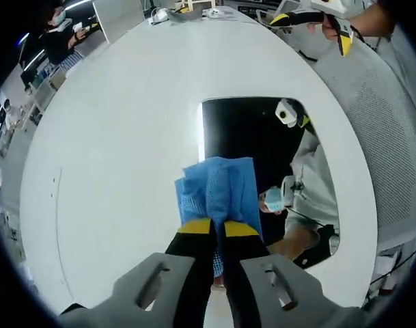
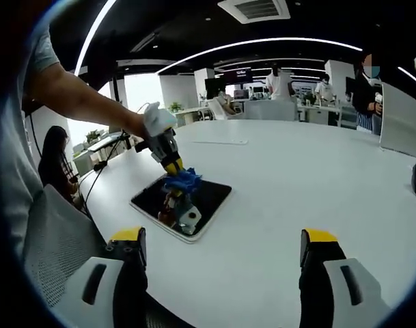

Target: Wipe the mirror surface with the cleaning cloth until all visible marks leave the cleaned area.

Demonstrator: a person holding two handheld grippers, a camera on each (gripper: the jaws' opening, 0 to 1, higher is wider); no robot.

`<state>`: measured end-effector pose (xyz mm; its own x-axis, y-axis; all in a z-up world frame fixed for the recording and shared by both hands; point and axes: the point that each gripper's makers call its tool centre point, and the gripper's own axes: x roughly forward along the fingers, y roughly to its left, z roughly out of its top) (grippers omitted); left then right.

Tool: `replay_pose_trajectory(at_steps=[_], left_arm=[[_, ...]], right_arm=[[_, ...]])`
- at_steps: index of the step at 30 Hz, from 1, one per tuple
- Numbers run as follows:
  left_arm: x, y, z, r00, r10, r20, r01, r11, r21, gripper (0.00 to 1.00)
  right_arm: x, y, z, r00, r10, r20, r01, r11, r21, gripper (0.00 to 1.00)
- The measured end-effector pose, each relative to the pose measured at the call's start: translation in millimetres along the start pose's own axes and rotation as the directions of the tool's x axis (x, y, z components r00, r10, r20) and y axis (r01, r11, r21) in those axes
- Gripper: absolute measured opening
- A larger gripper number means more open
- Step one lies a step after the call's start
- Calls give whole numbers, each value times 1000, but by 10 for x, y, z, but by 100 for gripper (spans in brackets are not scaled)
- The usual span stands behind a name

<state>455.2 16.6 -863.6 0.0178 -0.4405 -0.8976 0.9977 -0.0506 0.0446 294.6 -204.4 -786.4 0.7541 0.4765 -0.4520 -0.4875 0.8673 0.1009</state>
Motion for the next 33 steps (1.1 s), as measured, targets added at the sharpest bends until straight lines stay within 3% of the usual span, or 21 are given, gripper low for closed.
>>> replay_pose_trajectory(at_steps=[12, 33], left_arm=[[-4, -61, -17, 1000, 25, 0, -25, 1000, -18, 0], [-38, -501, -13, 999, 39, 8, -39, 998, -46, 1]], right_arm=[[-5, 6, 4, 1000, 1, 0, -1, 1000, -5, 91], [-10, 28, 25, 1000, 12, 15, -11, 1000, -8, 91]])
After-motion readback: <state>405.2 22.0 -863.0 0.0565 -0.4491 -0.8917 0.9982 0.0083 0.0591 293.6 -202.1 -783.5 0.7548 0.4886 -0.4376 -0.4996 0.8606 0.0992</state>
